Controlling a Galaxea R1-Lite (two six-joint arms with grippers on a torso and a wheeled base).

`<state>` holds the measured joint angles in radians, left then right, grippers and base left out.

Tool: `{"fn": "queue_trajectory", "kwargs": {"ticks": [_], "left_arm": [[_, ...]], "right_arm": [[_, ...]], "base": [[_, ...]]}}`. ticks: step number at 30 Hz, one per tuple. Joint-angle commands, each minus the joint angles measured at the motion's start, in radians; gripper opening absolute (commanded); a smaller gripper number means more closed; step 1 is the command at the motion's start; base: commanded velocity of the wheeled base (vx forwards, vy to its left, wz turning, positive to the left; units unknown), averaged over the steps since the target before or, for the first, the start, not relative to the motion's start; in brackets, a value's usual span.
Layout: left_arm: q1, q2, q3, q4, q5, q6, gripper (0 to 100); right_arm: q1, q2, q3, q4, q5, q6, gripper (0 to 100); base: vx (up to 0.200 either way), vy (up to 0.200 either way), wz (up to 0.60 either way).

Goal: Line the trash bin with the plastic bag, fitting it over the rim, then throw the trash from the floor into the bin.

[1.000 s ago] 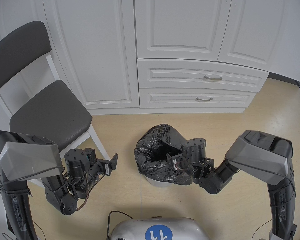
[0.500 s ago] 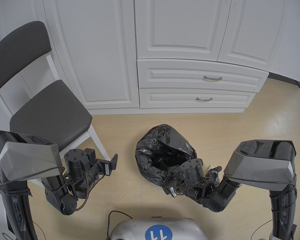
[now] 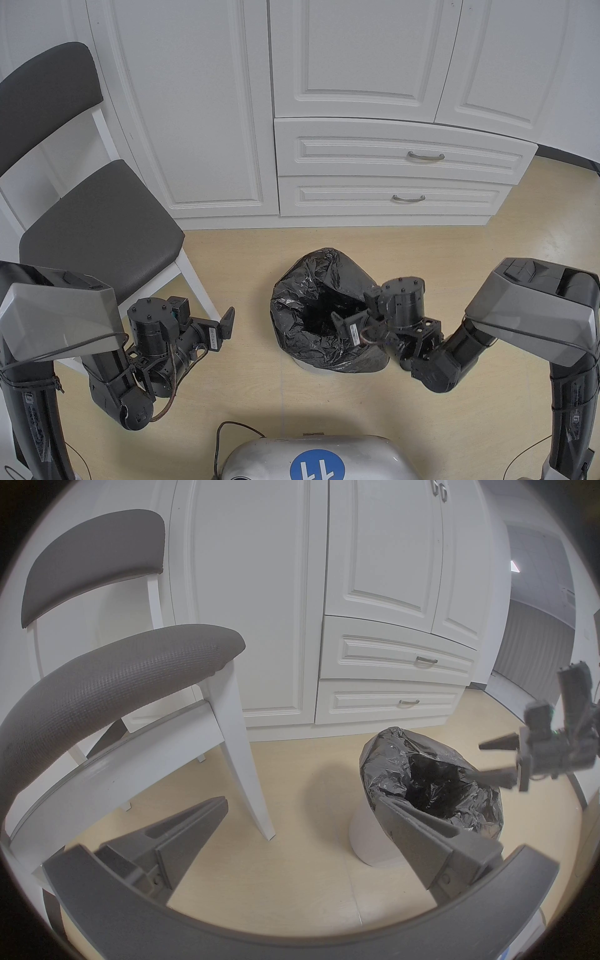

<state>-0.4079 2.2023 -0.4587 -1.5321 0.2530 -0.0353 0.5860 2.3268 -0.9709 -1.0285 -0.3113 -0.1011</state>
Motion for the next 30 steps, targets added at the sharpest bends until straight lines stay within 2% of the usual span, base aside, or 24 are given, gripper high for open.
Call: {"fn": "queue_trajectory", "kwargs": {"ticks": [1,3,10,17,18,21,30], "left_arm": [[-0.002,0.01,-0.005,0.0,0.0,-0.001,100],[-0.002,0.011,-0.008,0.0,0.0,-0.001,100],[-0.002,0.008,-0.006,0.0,0.0,-0.001,100],[-0.002,0.004,-0.005,0.0,0.0,-0.001,100],[-0.002,0.007,-0.005,0.0,0.0,-0.001,100],[-0.002,0.008,-0.005,0.0,0.0,-0.001,100],[-0.003,0.01,-0.001,0.0,0.0,-0.001,100]], "right_arm": [[-0.112,0.106,-0.169,0.01,-0.035,0.029,100],[-0.143,0.149,-0.21,0.011,-0.035,0.027,100],[-0.166,0.227,-0.279,0.038,-0.035,0.031,100],[-0.192,0.276,-0.396,0.05,-0.052,0.08,100],[-0.212,0.307,-0.473,0.051,-0.095,0.086,100],[-0.229,0.319,-0.526,0.051,-0.115,0.093,100],[-0.199,0.256,-0.45,0.079,-0.108,0.135,100]], "base": [[0.0,0.0,0.0],[0.0,0.0,0.0],[0.0,0.0,0.0],[0.0,0.0,0.0],[0.0,0.0,0.0],[0.0,0.0,0.0],[0.0,0.0,0.0]]}}
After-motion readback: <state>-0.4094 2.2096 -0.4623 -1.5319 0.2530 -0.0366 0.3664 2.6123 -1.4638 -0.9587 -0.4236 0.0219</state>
